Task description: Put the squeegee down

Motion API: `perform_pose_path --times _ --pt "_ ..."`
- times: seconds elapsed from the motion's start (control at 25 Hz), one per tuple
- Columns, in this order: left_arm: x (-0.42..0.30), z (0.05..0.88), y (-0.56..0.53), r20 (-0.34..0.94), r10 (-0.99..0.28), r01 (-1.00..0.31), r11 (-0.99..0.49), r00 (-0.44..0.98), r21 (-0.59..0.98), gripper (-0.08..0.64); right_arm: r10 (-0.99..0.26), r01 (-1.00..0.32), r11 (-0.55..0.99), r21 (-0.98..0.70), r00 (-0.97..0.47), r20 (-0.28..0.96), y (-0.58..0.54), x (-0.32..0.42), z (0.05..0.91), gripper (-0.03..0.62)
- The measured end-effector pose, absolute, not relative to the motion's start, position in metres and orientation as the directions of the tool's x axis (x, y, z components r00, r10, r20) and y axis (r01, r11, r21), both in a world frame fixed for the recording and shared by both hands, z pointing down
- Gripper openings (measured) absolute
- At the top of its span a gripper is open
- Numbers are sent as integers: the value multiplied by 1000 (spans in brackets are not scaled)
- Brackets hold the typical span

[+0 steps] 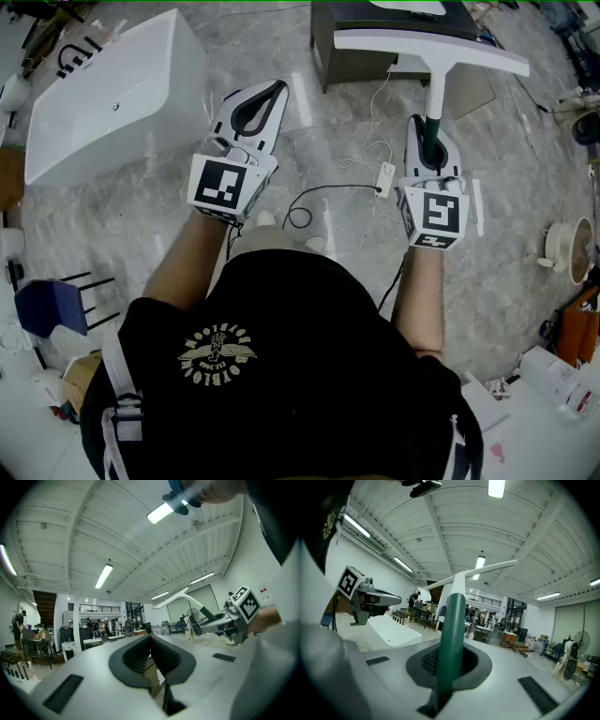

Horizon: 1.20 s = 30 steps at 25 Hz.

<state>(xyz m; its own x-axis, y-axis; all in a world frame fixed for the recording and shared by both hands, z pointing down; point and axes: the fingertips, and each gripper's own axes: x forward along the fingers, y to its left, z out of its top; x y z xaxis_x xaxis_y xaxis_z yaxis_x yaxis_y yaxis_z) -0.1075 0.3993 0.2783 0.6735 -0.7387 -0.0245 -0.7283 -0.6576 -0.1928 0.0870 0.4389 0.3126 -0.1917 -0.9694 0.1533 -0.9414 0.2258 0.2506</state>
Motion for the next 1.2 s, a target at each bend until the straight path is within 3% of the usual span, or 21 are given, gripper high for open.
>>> perform_pose_path --times 0.52,0.72,1.2 --pt "-107 261 410 -88 -762 -760 -617 642 -205 24 -954 -951 274 147 -250 163 456 84 333 28" --pt "-112 272 402 -59 -769 -764 -617 636 -190 24 -946 -948 290 128 -265 185 445 81 345 28" --pt "-113 293 300 -30 -742 -735 -656 670 -173 24 -947 -954 281 101 -258 193 354 70 353 28"
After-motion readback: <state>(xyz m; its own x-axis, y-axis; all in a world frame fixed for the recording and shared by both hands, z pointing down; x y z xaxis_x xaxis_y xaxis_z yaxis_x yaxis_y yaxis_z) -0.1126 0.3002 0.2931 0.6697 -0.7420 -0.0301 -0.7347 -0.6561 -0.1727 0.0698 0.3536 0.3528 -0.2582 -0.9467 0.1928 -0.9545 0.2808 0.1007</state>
